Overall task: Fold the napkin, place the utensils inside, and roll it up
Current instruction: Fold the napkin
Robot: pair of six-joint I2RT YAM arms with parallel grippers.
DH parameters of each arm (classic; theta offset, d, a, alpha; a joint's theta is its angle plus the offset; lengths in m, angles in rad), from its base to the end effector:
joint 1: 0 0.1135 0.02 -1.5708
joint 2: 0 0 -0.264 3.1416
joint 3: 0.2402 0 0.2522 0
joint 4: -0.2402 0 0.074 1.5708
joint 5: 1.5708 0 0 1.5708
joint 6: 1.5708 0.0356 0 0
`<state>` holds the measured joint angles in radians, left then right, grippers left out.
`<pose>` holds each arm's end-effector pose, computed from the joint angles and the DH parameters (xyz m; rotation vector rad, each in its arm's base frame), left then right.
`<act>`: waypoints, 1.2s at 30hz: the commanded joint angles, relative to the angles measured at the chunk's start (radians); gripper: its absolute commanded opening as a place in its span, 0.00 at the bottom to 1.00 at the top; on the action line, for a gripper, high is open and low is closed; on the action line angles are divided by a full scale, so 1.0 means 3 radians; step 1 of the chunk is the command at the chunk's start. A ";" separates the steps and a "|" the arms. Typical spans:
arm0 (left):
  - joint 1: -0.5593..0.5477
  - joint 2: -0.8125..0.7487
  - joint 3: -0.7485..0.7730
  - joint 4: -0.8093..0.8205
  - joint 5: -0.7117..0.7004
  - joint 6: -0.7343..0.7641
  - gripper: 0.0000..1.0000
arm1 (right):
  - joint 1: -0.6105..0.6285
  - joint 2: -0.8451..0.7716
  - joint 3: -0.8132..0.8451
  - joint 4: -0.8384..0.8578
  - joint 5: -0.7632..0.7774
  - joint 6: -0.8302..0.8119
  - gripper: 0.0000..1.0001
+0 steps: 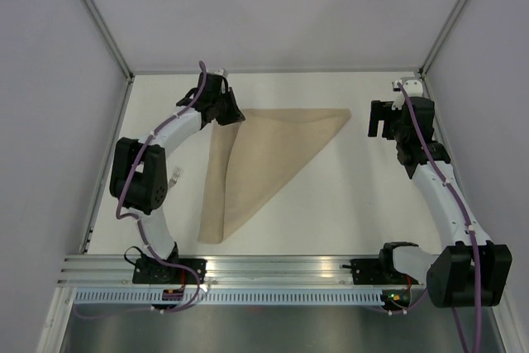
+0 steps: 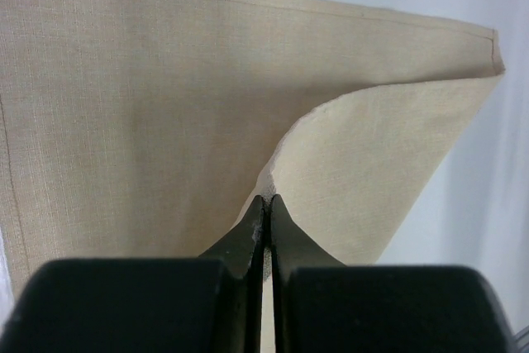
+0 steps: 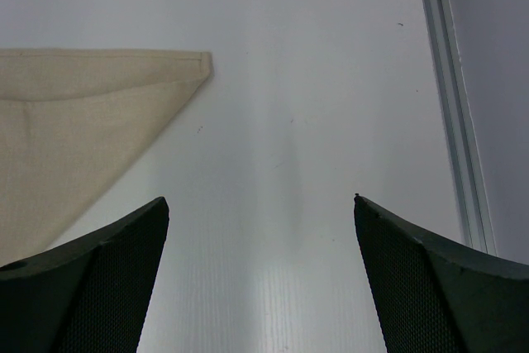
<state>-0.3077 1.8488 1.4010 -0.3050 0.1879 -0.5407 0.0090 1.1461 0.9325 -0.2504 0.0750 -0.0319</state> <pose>0.3971 -0.1332 0.2409 -0.1812 2.3897 -0.6328 0.2613 -0.0003 0.3118 0.0056 2.0346 -0.0907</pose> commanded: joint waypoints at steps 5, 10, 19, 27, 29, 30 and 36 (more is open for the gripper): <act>0.0074 0.0213 0.0418 -0.0180 0.0141 0.0171 0.02 | -0.0014 -0.0072 0.0047 0.0027 -0.0004 -0.0047 0.98; 0.0110 0.0372 0.0652 -0.0277 0.0166 0.0192 0.02 | -0.0009 -0.0067 0.0052 0.0027 -0.0004 -0.0047 0.98; 0.0187 0.0597 0.1031 -0.0476 0.0207 0.0228 0.02 | -0.0004 -0.0057 0.0047 0.0027 -0.0004 -0.0047 0.98; 0.0248 0.0771 0.1266 -0.0568 0.0228 0.0253 0.02 | -0.0009 -0.0037 0.0046 0.0032 0.0011 -0.0052 0.98; 0.0258 0.0801 0.1312 -0.0609 0.0233 0.0258 0.02 | -0.0009 -0.0037 0.0046 0.0032 0.0011 -0.0047 0.98; 0.0264 0.0812 0.1353 -0.0620 0.0228 0.0258 0.02 | -0.0004 -0.0032 0.0046 0.0032 0.0011 -0.0057 0.98; 0.0304 0.0863 0.1455 -0.0645 0.0263 0.0268 0.02 | -0.0009 -0.0021 0.0052 0.0032 0.0016 -0.0052 0.98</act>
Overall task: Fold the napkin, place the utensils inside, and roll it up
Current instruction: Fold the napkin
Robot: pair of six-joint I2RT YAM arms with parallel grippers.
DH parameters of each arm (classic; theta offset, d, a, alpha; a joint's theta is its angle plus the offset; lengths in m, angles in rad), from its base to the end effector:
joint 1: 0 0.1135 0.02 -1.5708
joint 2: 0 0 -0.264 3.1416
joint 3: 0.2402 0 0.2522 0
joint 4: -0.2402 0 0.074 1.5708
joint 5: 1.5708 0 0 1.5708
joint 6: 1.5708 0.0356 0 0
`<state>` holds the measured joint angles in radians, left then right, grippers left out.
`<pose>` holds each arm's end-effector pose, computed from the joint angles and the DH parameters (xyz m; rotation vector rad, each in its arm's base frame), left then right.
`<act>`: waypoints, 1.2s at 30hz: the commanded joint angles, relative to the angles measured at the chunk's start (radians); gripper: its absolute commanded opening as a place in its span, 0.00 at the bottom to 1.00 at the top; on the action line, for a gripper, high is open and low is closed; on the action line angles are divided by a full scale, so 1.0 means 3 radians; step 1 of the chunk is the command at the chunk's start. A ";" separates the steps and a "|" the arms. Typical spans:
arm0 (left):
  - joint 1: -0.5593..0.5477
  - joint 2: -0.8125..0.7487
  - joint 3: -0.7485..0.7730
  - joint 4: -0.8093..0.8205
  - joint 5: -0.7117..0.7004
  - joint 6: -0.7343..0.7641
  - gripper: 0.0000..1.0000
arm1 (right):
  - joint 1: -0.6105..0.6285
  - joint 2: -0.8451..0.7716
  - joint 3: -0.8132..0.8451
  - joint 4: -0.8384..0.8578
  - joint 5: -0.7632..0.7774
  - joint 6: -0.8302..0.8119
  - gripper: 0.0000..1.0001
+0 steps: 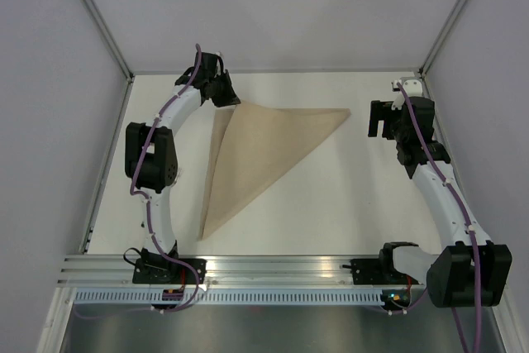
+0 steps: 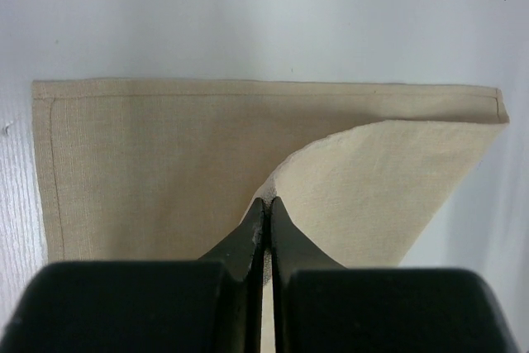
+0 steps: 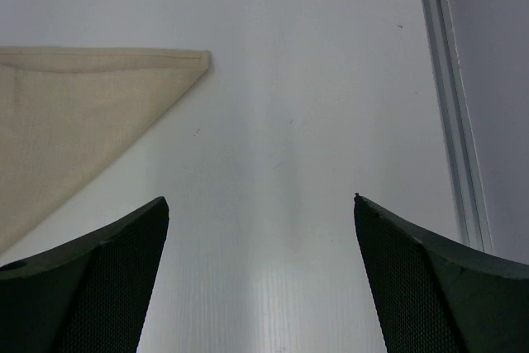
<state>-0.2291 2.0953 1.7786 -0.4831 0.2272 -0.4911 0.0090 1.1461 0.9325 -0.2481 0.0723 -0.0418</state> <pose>0.4651 -0.1167 0.2448 -0.2057 2.4224 -0.6066 0.2614 -0.0002 0.3120 -0.0061 2.0325 -0.0941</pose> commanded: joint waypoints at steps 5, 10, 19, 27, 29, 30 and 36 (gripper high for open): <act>0.0053 0.0103 0.0279 -0.0077 0.0153 0.0108 0.02 | -0.0009 0.0009 0.0052 0.0024 0.0020 -0.0024 0.98; 0.0089 0.0123 0.0299 -0.0082 0.0148 0.0108 0.02 | -0.0009 0.0025 0.0047 0.0019 0.0015 -0.0024 0.98; 0.0135 0.0133 0.0299 -0.0097 0.0153 0.0129 0.02 | -0.0009 0.0040 0.0047 0.0019 0.0004 -0.0029 0.98; 0.0181 0.0149 0.0289 -0.0108 0.0138 0.0154 0.02 | -0.0009 0.0040 0.0046 0.0024 0.0010 -0.0029 0.98; 0.0191 0.0154 0.0294 -0.0103 0.0158 0.0159 0.02 | -0.0009 0.0045 0.0046 0.0019 0.0004 -0.0035 0.98; 0.0196 0.0164 0.0299 -0.0102 0.0158 0.0164 0.02 | -0.0009 0.0045 0.0046 0.0024 0.0004 -0.0035 0.98; 0.0216 0.0174 0.0309 -0.0103 0.0163 0.0165 0.02 | -0.0009 0.0050 0.0052 0.0019 0.0004 -0.0035 0.98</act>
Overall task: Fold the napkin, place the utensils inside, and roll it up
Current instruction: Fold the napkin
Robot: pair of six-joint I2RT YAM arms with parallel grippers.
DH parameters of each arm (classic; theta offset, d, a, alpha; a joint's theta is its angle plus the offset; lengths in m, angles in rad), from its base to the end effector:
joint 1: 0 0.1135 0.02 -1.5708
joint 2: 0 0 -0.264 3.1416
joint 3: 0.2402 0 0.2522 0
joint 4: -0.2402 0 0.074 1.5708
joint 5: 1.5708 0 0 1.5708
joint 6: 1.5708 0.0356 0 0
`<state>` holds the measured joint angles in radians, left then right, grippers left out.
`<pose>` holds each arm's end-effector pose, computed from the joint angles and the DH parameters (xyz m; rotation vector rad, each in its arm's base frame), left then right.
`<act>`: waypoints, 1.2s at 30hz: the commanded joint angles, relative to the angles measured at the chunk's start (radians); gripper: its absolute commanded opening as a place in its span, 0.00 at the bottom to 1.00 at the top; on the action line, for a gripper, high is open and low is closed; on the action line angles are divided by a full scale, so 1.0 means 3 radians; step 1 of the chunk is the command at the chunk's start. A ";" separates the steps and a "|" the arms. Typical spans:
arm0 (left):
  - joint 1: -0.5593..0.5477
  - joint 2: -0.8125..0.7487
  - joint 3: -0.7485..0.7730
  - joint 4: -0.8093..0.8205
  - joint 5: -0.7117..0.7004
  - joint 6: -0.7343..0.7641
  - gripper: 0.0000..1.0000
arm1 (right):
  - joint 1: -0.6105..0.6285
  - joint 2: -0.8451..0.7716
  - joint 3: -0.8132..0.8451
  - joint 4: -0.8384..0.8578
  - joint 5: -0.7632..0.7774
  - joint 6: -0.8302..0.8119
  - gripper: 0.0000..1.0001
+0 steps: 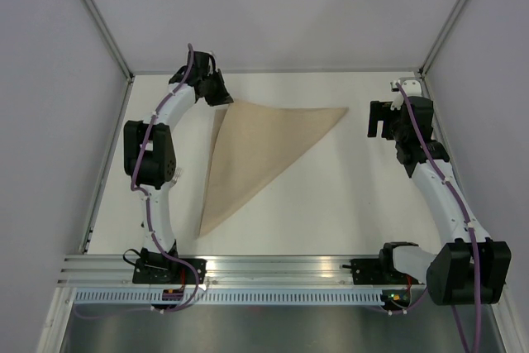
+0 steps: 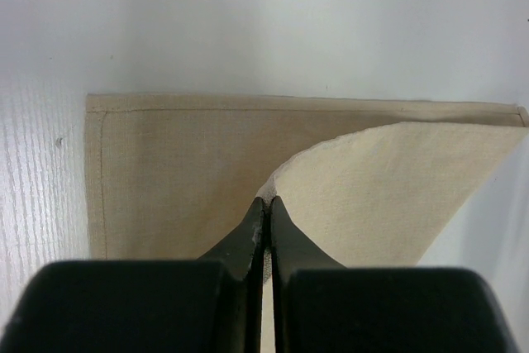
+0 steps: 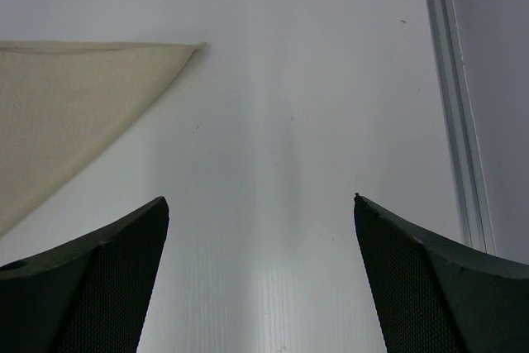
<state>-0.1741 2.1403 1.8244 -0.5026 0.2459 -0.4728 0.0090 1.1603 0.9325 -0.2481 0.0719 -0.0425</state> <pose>0.4791 -0.0931 0.2375 -0.2452 2.4294 -0.5919 0.2642 -0.0002 0.3085 -0.0078 2.0467 -0.0945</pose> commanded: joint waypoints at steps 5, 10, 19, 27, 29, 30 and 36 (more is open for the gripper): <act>0.0049 0.0045 0.0208 -0.0068 0.0116 0.0098 0.02 | -0.0009 0.0013 0.0052 0.0014 0.0001 -0.0032 0.98; 0.0064 0.0070 0.0239 -0.0073 0.0116 0.0093 0.02 | -0.0004 0.0024 0.0052 0.0014 0.0001 -0.0037 0.98; 0.0100 0.0126 0.0285 -0.0079 0.0137 0.0083 0.02 | -0.0009 0.0034 0.0057 0.0014 0.0006 -0.0042 0.98; 0.0130 0.0183 0.0331 -0.0089 0.0162 0.0088 0.02 | -0.0009 0.0049 0.0052 0.0014 0.0006 -0.0042 0.98; 0.0125 0.0198 0.0341 -0.0094 0.0167 0.0088 0.02 | -0.0009 0.0059 0.0052 0.0014 0.0006 -0.0037 0.98; 0.0136 0.0203 0.0346 -0.0089 0.0162 0.0088 0.02 | -0.0009 0.0054 0.0052 0.0014 0.0006 -0.0037 0.98; 0.0156 0.0259 0.0377 -0.0094 0.0162 0.0083 0.02 | -0.0009 0.0075 0.0057 0.0009 0.0006 -0.0037 0.98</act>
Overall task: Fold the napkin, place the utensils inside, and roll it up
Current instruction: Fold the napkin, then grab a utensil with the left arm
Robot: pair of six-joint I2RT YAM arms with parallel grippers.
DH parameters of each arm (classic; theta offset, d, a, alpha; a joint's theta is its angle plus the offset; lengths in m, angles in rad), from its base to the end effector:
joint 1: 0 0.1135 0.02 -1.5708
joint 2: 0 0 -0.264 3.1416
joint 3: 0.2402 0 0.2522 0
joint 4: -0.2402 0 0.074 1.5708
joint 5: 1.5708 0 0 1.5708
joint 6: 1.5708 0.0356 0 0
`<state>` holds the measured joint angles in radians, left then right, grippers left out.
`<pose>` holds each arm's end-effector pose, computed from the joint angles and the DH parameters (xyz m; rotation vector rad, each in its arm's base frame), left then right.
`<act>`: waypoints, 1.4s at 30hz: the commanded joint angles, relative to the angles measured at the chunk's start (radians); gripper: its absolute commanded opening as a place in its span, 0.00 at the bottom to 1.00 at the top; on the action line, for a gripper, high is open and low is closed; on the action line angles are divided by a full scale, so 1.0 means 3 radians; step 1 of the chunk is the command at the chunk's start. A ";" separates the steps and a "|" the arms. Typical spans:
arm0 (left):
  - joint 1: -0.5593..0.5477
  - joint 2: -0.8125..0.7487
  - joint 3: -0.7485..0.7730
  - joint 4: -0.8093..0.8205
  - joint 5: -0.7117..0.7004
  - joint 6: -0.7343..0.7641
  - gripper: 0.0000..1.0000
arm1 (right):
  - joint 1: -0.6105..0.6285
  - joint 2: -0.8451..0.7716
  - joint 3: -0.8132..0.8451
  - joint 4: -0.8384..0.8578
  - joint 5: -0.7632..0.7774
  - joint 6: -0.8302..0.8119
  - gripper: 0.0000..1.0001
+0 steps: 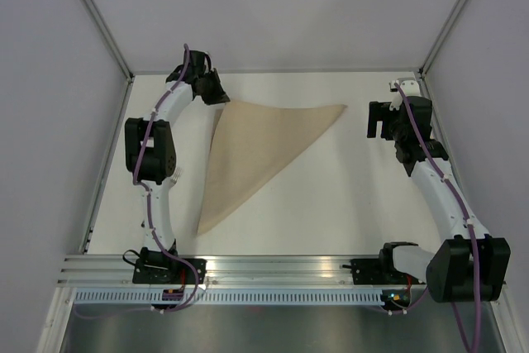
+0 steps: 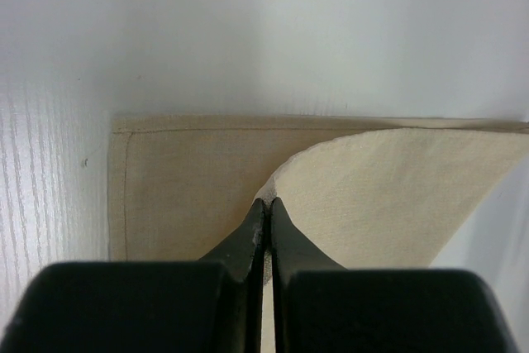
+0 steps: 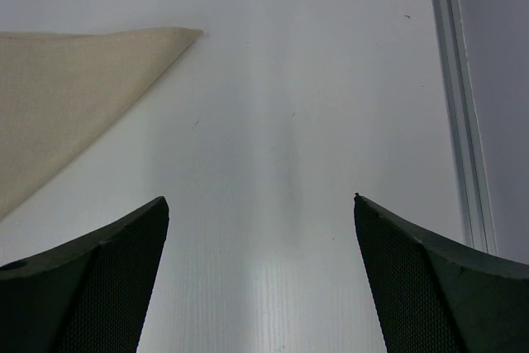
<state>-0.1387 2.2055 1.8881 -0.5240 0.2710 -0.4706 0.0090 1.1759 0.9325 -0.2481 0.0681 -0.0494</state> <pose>0.4940 -0.0786 0.2259 -0.2798 2.4454 -0.6012 0.2672 0.0000 0.3047 -0.0181 2.0623 -0.0952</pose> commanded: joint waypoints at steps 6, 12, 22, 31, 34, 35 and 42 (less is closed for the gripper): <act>0.0053 0.0098 0.0205 -0.0023 0.0048 0.0111 0.27 | -0.0009 0.0028 0.0057 -0.0001 0.0013 -0.0019 0.98; 0.0109 0.0027 0.0195 -0.0023 -0.0146 0.0193 0.64 | -0.0009 0.0018 0.0057 -0.0006 0.0008 -0.0019 0.98; 0.0145 -0.1475 -0.1322 0.0069 -0.1102 0.0147 0.68 | -0.0004 -0.0064 0.0036 -0.0017 -0.0150 -0.0019 0.98; 0.0253 -0.2825 -0.2979 -0.0380 -0.1660 -0.0292 0.68 | -0.0009 -0.0085 0.0021 -0.0052 -0.0421 0.0011 0.98; 0.0258 -0.3066 -0.3235 -0.0580 -0.1660 -0.0446 0.68 | -0.0009 -0.0054 0.0036 -0.0088 -0.0529 0.0016 0.98; 0.0258 -0.3107 -0.3307 -0.0722 -0.1680 -0.0492 0.68 | -0.0009 -0.0044 0.0036 -0.0093 -0.0544 0.0021 0.98; 0.0293 -0.3220 -0.3354 -0.1198 -0.2058 -0.0467 0.73 | -0.0009 -0.0018 0.0041 -0.0124 -0.0585 0.0011 0.98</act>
<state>-0.0593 1.2633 0.8764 -0.7990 -0.2649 -0.5674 0.0090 1.1717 0.9321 -0.2802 -0.0864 -0.0490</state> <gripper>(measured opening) 0.730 0.979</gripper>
